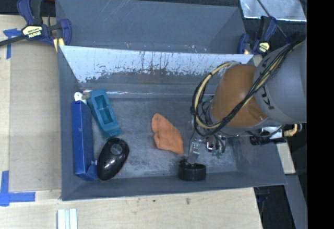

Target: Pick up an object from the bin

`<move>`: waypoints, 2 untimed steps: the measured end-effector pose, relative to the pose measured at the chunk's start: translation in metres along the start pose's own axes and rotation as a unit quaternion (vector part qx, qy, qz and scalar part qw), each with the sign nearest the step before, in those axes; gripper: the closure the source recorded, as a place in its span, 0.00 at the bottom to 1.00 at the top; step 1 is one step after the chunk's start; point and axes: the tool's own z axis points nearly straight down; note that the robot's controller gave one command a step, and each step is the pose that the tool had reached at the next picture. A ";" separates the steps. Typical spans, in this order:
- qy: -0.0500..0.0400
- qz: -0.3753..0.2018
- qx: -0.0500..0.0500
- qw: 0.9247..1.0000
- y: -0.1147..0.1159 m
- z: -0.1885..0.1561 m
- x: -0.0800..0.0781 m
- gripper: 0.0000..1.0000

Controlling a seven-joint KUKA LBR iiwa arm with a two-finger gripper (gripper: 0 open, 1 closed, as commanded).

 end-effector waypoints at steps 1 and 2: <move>-0.003 -0.135 0.001 0.991 0.021 0.000 0.002 0.00; 0.006 -0.119 0.001 0.993 0.032 -0.028 -0.005 0.00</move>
Offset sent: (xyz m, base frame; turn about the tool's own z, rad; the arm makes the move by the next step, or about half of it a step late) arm 0.0322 0.0292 0.0730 -0.0031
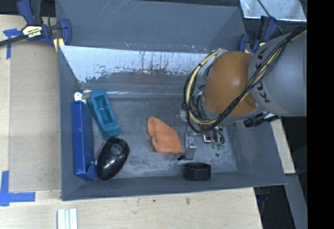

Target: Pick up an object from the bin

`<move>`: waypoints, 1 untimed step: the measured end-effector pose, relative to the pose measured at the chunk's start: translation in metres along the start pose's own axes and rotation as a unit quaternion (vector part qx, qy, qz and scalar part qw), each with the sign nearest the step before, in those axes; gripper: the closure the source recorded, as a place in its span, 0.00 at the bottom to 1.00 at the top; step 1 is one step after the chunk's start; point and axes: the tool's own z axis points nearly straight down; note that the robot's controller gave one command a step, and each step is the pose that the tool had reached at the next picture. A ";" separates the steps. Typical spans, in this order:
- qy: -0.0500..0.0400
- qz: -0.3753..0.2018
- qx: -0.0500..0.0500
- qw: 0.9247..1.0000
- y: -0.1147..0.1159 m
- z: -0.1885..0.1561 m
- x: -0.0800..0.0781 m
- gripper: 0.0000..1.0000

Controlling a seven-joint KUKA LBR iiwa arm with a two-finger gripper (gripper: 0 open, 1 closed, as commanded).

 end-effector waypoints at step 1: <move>-0.002 0.115 0.000 0.993 0.011 -0.010 -0.006 0.00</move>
Offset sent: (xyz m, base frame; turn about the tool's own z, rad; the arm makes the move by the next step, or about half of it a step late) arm 0.0487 0.0325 -0.0249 0.0459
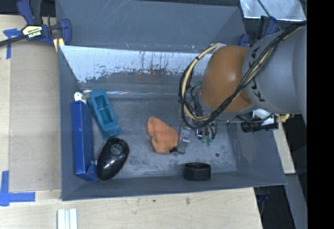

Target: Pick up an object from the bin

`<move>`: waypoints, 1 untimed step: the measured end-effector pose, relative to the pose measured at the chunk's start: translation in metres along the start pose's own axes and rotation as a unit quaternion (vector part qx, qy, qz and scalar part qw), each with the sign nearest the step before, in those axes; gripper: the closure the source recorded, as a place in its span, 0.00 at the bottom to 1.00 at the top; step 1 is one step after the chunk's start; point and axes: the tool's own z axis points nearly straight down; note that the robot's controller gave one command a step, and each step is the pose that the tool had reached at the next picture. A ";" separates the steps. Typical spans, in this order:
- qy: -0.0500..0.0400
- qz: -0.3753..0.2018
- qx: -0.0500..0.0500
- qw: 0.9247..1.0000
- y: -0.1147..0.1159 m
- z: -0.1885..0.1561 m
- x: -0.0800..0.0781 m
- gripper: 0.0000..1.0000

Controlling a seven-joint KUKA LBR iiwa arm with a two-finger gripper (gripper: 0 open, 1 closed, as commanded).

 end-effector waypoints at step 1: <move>0.001 -0.093 0.000 0.996 0.034 0.035 -0.035 1.00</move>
Offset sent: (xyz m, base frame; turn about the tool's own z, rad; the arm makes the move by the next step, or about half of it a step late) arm 0.0000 0.0000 0.0000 0.0000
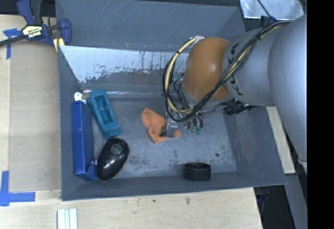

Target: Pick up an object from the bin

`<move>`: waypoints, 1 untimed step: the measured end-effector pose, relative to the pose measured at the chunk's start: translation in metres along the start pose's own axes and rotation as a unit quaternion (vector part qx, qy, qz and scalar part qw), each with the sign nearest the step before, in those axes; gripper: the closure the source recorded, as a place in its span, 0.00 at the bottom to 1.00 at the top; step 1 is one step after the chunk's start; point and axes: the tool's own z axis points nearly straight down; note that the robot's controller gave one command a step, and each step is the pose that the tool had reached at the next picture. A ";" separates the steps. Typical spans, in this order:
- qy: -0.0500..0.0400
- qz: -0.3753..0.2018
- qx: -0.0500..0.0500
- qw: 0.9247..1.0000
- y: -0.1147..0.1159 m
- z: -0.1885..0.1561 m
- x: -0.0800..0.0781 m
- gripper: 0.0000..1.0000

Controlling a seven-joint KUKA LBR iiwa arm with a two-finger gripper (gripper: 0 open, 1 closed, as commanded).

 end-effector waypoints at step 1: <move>0.000 0.000 0.000 1.000 0.000 0.000 0.000 1.00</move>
Offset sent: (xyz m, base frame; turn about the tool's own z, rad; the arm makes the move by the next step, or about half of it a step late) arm 0.0000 0.0000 0.0000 0.0000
